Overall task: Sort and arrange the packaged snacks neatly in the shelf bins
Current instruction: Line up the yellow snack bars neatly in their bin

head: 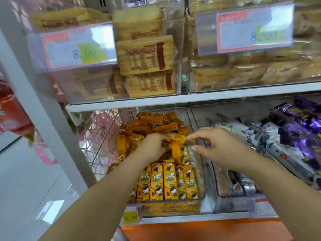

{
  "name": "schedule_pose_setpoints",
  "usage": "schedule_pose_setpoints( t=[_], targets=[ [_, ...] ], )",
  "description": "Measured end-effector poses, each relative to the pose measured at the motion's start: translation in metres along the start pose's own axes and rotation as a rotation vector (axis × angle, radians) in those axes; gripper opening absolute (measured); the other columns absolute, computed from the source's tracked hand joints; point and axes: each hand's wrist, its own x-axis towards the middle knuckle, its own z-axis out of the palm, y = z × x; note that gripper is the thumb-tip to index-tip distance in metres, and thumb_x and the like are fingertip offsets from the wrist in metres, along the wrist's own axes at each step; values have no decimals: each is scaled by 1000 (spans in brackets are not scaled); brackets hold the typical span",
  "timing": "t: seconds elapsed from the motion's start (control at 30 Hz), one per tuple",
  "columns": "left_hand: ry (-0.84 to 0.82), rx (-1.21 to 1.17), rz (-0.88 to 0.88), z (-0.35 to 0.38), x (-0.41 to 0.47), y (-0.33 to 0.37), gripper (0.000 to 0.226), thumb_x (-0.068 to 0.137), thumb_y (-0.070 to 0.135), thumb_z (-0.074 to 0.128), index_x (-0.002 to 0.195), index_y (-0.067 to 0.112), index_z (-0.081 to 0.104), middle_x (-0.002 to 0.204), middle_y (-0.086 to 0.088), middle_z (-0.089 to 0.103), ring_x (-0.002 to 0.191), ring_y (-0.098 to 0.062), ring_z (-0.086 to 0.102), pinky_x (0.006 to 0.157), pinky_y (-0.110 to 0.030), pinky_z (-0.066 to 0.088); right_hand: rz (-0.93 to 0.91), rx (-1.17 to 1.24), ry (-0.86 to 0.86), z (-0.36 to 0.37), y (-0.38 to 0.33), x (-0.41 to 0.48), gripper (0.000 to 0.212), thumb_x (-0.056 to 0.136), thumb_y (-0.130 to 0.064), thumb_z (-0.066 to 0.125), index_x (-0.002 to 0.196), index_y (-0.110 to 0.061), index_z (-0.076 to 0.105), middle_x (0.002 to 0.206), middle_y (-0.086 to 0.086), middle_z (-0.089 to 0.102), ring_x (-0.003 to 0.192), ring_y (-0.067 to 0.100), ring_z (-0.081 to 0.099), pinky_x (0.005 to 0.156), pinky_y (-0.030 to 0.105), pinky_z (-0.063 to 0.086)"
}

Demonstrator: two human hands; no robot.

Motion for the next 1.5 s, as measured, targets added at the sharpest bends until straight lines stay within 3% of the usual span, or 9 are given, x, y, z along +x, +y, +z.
schedule_pose_setpoints(
  t=[0.2, 0.47, 0.6, 0.77, 0.93, 1.1, 1.2, 1.3, 1.5],
  targets=[
    [-234, 85, 41, 2, 13, 1, 31, 85, 40, 66, 115, 30, 64, 121, 4, 58, 110, -18, 54, 92, -34, 47, -24, -12, -52, 0, 6, 4, 30, 93, -33, 56, 122, -33, 59, 124, -20, 55, 108, -9, 37, 96, 17, 33],
    [-110, 384, 11, 6, 9, 41, 49, 79, 60, 63, 108, 21, 60, 92, 1, 56, 88, -21, 57, 69, -32, 47, -29, -11, -30, 1, 7, 8, 33, 91, -29, 58, 124, -33, 58, 124, -17, 58, 106, -10, 43, 94, 13, 34],
    [-226, 195, -100, 3, 6, 35, 51, 84, 37, 66, 130, 24, 48, 121, -5, 56, 106, -25, 56, 84, -34, 49, -10, 18, -45, -1, 8, 5, 32, 92, -31, 57, 124, -34, 57, 126, -18, 56, 107, -10, 43, 94, 12, 33],
    [-373, -460, -312, -14, -1, 16, 48, 91, 21, 58, 135, 36, 44, 109, -1, 56, 84, -12, 56, 64, -20, 48, -11, 16, -66, -4, 8, 2, 32, 93, -32, 56, 125, -34, 56, 128, -19, 55, 107, -12, 41, 92, 11, 32],
    [-419, -563, -347, -3, 2, 24, 49, 90, 22, 63, 135, 32, 48, 127, 0, 52, 104, -18, 56, 78, -24, 50, 3, 35, -58, -5, 7, 1, 32, 93, -31, 56, 125, -32, 57, 128, -18, 55, 107, -12, 41, 93, 13, 33],
    [-381, -234, -168, -2, 8, 29, 50, 88, 34, 65, 135, 28, 49, 99, 8, 60, 81, -4, 59, 77, -25, 51, -1, 40, -52, -3, 10, 3, 31, 93, -32, 56, 124, -34, 57, 127, -20, 55, 106, -13, 41, 88, 10, 32],
    [-339, -32, -81, 8, 6, 27, 44, 89, 29, 64, 132, 23, 54, 123, -1, 61, 112, -19, 56, 90, -26, 44, 4, 48, -52, -3, 11, 3, 32, 92, -33, 57, 124, -34, 58, 128, -20, 55, 109, -12, 42, 94, 13, 34],
    [-339, -21, -47, 11, 6, 24, 33, 89, 24, 63, 122, 19, 62, 121, -2, 62, 111, -20, 55, 89, -26, 43, 1, 50, -42, -3, 12, 3, 30, 93, -31, 56, 123, -34, 58, 126, -21, 55, 107, -13, 41, 92, 11, 33],
    [146, 77, 85, -8, 17, 21, 29, 89, 23, 60, 117, 24, 61, 111, 3, 63, 104, -18, 59, 82, -33, 51, 16, 140, 89, -4, 15, 5, 29, 95, -15, 50, 115, -31, 64, 104, -26, 60, 89, -26, 47, 76, -6, 35]
  ],
)
